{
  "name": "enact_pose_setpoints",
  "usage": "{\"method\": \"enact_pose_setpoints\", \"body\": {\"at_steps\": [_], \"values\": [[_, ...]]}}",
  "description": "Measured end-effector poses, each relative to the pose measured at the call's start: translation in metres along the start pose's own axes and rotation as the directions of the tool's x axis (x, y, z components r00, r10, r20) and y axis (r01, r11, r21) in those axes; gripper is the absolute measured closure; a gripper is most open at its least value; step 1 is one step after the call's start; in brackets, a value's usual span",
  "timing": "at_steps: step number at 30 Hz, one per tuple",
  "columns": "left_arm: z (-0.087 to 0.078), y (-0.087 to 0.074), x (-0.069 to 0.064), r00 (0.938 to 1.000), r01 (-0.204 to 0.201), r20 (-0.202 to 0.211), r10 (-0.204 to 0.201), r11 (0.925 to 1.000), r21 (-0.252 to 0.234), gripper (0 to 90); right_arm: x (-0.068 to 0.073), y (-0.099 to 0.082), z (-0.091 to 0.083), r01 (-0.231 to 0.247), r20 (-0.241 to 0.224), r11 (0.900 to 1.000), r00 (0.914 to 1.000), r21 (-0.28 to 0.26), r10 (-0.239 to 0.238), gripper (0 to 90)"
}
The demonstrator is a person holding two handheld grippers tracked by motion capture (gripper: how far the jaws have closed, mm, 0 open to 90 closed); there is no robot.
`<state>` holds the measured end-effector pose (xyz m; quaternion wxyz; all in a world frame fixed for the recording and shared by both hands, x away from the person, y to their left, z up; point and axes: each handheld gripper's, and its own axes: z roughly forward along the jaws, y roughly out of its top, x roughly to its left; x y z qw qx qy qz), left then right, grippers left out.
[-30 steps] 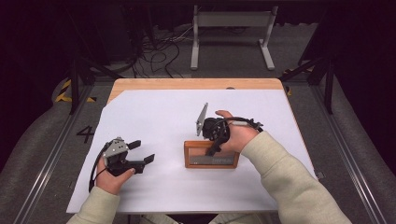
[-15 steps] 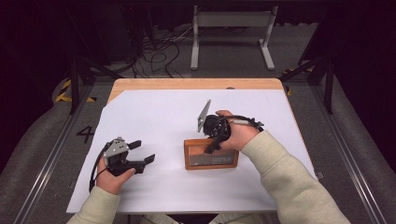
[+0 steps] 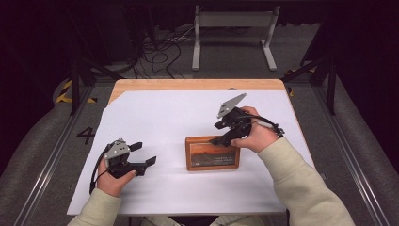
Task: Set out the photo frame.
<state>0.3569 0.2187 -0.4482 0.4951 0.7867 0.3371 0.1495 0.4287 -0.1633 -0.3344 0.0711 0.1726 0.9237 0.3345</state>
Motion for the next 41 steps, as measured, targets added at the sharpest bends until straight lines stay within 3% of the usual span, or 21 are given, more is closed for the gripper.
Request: {"method": "enact_pose_setpoints", "body": {"at_steps": [3, 4, 6, 8, 14, 16, 17, 18, 23, 27, 29, 32, 39, 41], "values": [[-0.001, 0.001, -0.003, 1.0, 0.0, -0.007, 0.0, 1.0, 0.0, 17.4, 0.002, -0.018, -0.017, -0.029, 0.039, 0.9962, 0.9987, -0.082, 0.032, 33.9], [-0.002, 0.002, -0.004, 1.0, 0.005, -0.005, -0.005, 1.0, 0.005, 17.3, 0.003, -0.022, -0.02, -0.026, 0.043, 0.9954, 0.9986, -0.092, 0.03, 34.6], [-0.002, 0.003, -0.006, 1.0, -0.003, -0.009, 0.003, 1.0, -0.001, 16.9, 0.006, -0.034, -0.029, -0.077, 0.046, 0.9926, 0.9956, -0.094, 0.081, 33.6], [-0.003, 0.004, -0.008, 1.0, -0.007, -0.004, 0.007, 1.0, -0.003, 16.7, 0.009, -0.044, -0.036, -0.08, 0.069, 0.9889, 0.9937, -0.125, 0.089, 32.0], [-0.009, 0.003, -0.014, 0.9999, -0.014, 0.005, 0.014, 0.9998, -0.014, 16.1, 0.018, -0.075, -0.054, -0.13, 0.141, 0.9684, 0.9767, -0.213, 0.162, 18.0], [-0.012, 0.002, -0.015, 0.9999, -0.014, 0.005, 0.014, 0.9997, -0.019, 15.6, 0.021, -0.089, -0.058, -0.154, 0.16, 0.9564, 0.9673, -0.248, 0.197, 14.8], [-0.013, 0.001, -0.017, 1.0, -0.003, 0.006, 0.003, 0.9998, -0.018, 15.4, 0.022, -0.101, -0.061, -0.18, 0.167, 0.9424, 0.9581, -0.282, 0.233, 11.7], [-0.014, 0.001, -0.017, 1.0, -0.004, 0.009, 0.004, 0.9997, -0.025, 15.4, 0.022, -0.101, -0.061, -0.18, 0.167, 0.9424, 0.9581, -0.282, 0.233, 11.7], [-0.019, -0.001, -0.021, 0.9998, -0.017, 0.008, 0.017, 0.999, -0.041, 15.3, 0.024, -0.141, -0.062, -0.249, 0.169, 0.9025, 0.9311, -0.351, 0.323, 7.4], [-0.02, -0.001, -0.021, 0.9996, -0.028, 0.007, 0.028, 0.9984, -0.049, 15.2, 0.025, -0.165, -0.057, -0.278, 0.168, 0.8763, 0.9152, -0.393, 0.366, 6.4], [-0.021, -0.001, -0.022, 0.9996, -0.027, 0.01, 0.027, 0.9982, -0.054, 15.1, 0.024, -0.177, -0.053, -0.293, 0.181, 0.8629, 0.902, -0.412, 0.392, 5.8], [-0.02, -0.002, -0.021, 0.9995, -0.029, 0.009, 0.029, 0.9979, -0.058, 14.6, 0.023, -0.189, -0.048, -0.301, 0.193, 0.8492, 0.8896, -0.434, 0.414, 5.5], [-0.02, -0.003, -0.02, 0.9999, -0.015, 0.005, 0.015, 0.998, -0.061, 14.1, 0.022, -0.196, -0.044, -0.293, 0.245, 0.8478, 0.8698, -0.442, 0.428, 5.5], [-0.019, -0.003, -0.019, 0.9999, -0.016, 0.004, 0.016, 0.998, -0.061, 14.0, 0.022, -0.196, -0.043, -0.297, 0.241, 0.8445, 0.8687, -0.445, 0.433, 5.5]]}}
